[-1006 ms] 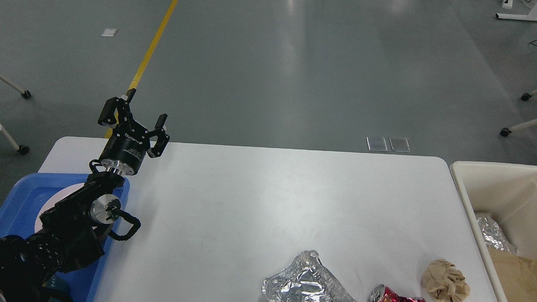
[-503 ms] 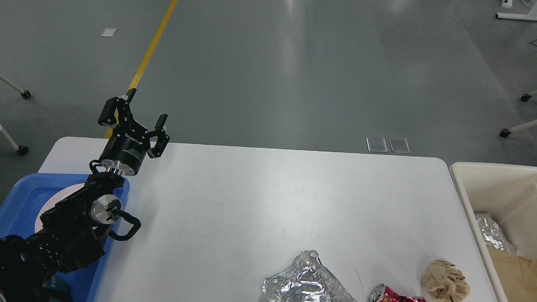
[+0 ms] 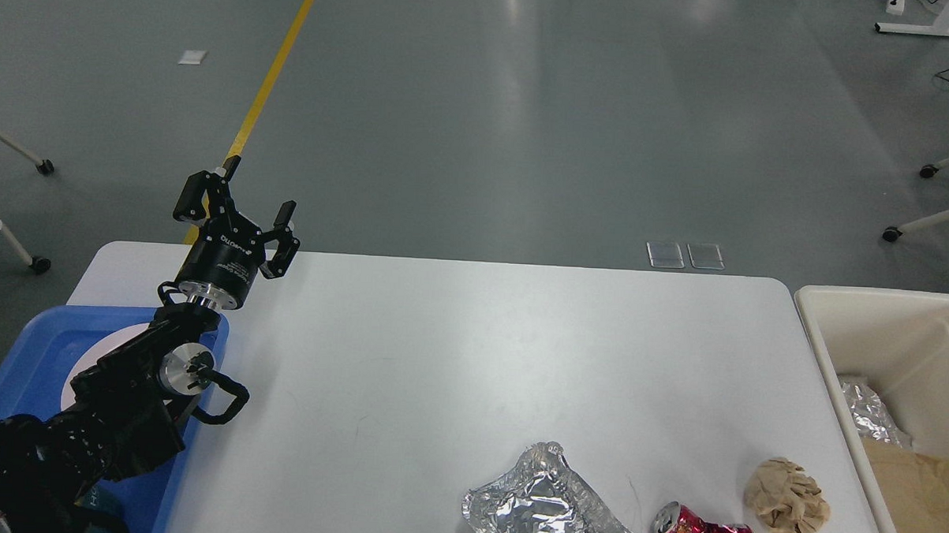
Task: Tidy desktop
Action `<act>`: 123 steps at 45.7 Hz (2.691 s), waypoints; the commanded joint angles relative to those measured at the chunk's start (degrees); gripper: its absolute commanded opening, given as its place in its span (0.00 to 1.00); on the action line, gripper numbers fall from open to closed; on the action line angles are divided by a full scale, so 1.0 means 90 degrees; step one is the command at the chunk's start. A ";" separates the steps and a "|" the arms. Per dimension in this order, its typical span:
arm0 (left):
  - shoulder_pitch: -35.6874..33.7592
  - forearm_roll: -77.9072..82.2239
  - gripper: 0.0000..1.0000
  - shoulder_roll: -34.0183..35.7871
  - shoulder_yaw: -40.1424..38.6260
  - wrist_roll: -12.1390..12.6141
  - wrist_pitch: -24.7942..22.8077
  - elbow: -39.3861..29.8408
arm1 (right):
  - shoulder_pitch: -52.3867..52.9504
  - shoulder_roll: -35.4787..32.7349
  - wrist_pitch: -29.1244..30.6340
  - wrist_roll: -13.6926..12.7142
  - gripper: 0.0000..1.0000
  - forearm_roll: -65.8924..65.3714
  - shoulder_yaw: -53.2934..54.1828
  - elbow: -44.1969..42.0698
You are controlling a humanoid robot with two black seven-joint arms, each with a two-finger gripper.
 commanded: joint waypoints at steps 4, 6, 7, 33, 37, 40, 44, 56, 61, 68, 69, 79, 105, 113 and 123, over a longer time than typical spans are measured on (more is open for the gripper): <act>0.0000 0.0000 0.97 -0.0002 0.0000 0.0000 0.0001 0.0000 | 0.0536 0.0775 0.0000 0.0017 1.00 0.0010 0.0111 0.0676; 0.0000 0.0000 0.97 -0.0002 0.0000 0.0000 0.0001 0.0000 | 0.0585 0.0961 0.0000 0.0017 1.00 0.0020 0.0209 0.0705; 0.0000 0.0000 0.96 0.0007 0.0000 0.0000 0.0001 0.0000 | 0.0614 0.1049 0.0000 0.0017 1.00 0.0030 0.0257 0.0705; 0.0000 0.0010 0.97 -0.0002 0.0000 0.0000 0.0001 0.0000 | 0.0771 0.2876 0.0000 0.0007 1.00 0.0313 0.0893 0.1203; 0.0000 0.0010 0.97 0.0007 0.0000 0.0000 0.0001 0.0000 | 0.0576 0.2886 0.0000 -0.0002 1.00 0.0313 0.0893 0.1496; 0.0000 0.0000 0.96 -0.0002 0.0000 0.0000 0.0001 0.0000 | 0.0371 0.2915 0.0000 0.0007 1.00 0.0313 0.0912 0.1672; 0.0000 0.0000 0.96 -0.0002 0.0000 0.0000 0.0001 0.0000 | -0.0019 0.2935 0.0000 0.0007 1.00 0.0293 0.0922 0.1701; 0.0000 0.0000 0.96 -0.0002 0.0000 0.0000 0.0001 0.0000 | -0.1220 0.3022 0.0000 0.0007 1.00 0.0284 0.0902 0.1653; 0.0000 0.0010 0.97 0.0007 0.0000 0.0000 0.0001 0.0000 | -0.1738 0.2964 0.0000 -0.0002 1.00 0.0293 0.0883 0.1662; 0.0000 0.0000 0.97 0.0007 0.0000 0.0000 0.0001 0.0000 | -0.2266 0.2730 0.0000 -0.0002 1.00 0.0284 0.0873 0.1653; 0.0000 0.0010 0.96 -0.0002 0.0000 0.0000 0.0001 0.0000 | -0.2363 0.2700 0.0000 -0.0002 1.00 0.0274 0.0873 0.1643; 0.0000 0.0000 0.97 -0.0002 0.0000 0.0000 0.0001 0.0000 | -0.3427 0.2505 0.0000 0.0007 1.00 0.0264 0.0824 0.1584; 0.0000 0.0000 0.96 -0.0002 0.0000 0.0000 0.0001 0.0000 | -0.4825 0.2163 -0.0720 0.0007 1.00 0.0313 0.0951 0.0979; 0.0000 0.0000 0.97 -0.0002 0.0000 0.0000 0.0001 0.0000 | -0.5234 0.2163 -0.0779 0.0017 1.00 0.0303 0.0961 0.0442; 0.0000 0.0000 0.96 0.0007 0.0000 0.0000 0.0001 0.0000 | -0.5821 0.2173 -0.1062 0.0017 1.00 0.0313 0.1107 0.0149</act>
